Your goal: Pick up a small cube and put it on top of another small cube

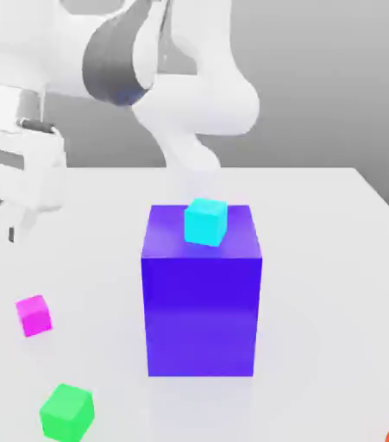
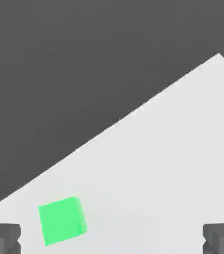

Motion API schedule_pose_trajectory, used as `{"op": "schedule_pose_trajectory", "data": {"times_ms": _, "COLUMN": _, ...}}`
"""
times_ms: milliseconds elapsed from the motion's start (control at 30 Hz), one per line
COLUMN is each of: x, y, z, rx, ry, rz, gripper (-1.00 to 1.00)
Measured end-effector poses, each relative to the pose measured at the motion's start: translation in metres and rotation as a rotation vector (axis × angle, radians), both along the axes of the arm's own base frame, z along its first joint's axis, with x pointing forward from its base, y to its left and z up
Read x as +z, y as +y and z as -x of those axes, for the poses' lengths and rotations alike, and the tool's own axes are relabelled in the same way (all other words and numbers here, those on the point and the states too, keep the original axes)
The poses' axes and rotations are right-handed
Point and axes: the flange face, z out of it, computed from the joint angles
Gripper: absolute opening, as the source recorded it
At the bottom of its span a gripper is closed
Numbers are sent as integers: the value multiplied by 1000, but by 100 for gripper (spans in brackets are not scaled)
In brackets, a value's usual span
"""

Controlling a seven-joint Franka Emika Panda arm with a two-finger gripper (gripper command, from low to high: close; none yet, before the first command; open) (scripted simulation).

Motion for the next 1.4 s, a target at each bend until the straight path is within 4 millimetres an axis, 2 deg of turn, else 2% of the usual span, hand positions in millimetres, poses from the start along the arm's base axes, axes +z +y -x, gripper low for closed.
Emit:
{"op": "schedule_pose_trajectory", "data": {"times_ms": 67, "x": -42, "y": -17, "z": 28, "rx": -83, "ry": 52, "rz": -42, "gripper": 0}}
{"op": "schedule_pose_trajectory", "data": {"times_ms": 100, "x": -62, "y": -29, "z": 48, "rx": -143, "ry": 76, "rz": -65, "gripper": 0}}
{"op": "schedule_pose_trajectory", "data": {"times_ms": 200, "x": -116, "y": -36, "z": 91, "rx": -246, "ry": 141, "rz": -129, "gripper": 0}}
{"op": "schedule_pose_trajectory", "data": {"times_ms": 400, "x": -181, "y": -35, "z": 100, "rx": -267, "ry": 159, "rz": -143, "gripper": 0}}
{"op": "schedule_pose_trajectory", "data": {"times_ms": 433, "x": -189, "y": -35, "z": 101, "rx": -267, "ry": 159, "rz": -143, "gripper": -100}}
{"op": "schedule_pose_trajectory", "data": {"times_ms": 667, "x": -190, "y": -34, "z": 101, "rx": -267, "ry": 160, "rz": -144, "gripper": -100}}
{"op": "schedule_pose_trajectory", "data": {"times_ms": 867, "x": -138, "y": -35, "z": 101, "rx": -267, "ry": 159, "rz": -145, "gripper": -100}}
{"op": "schedule_pose_trajectory", "data": {"times_ms": 933, "x": -125, "y": -29, "z": 76, "rx": -258, "ry": 159, "rz": -144, "gripper": -100}}
{"op": "schedule_pose_trajectory", "data": {"times_ms": 1033, "x": -110, "y": -7, "z": 17, "rx": -239, "ry": 161, "rz": -142, "gripper": -100}}
{"op": "schedule_pose_trajectory", "data": {"times_ms": 1133, "x": -94, "y": 27, "z": -44, "rx": -223, "ry": 162, "rz": -141, "gripper": -100}}
{"op": "schedule_pose_trajectory", "data": {"times_ms": 1200, "x": -83, "y": 57, "z": -82, "rx": -212, "ry": 162, "rz": -140, "gripper": -100}}
{"op": "schedule_pose_trajectory", "data": {"times_ms": 1267, "x": -91, "y": 74, "z": -101, "rx": -206, "ry": 162, "rz": -140, "gripper": -100}}
{"op": "schedule_pose_trajectory", "data": {"times_ms": 1367, "x": -128, "y": 79, "z": -107, "rx": -204, "ry": 162, "rz": -139, "gripper": -100}}
{"op": "schedule_pose_trajectory", "data": {"times_ms": 1400, "x": -137, "y": 80, "z": -106, "rx": -204, "ry": 162, "rz": -139, "gripper": 100}}
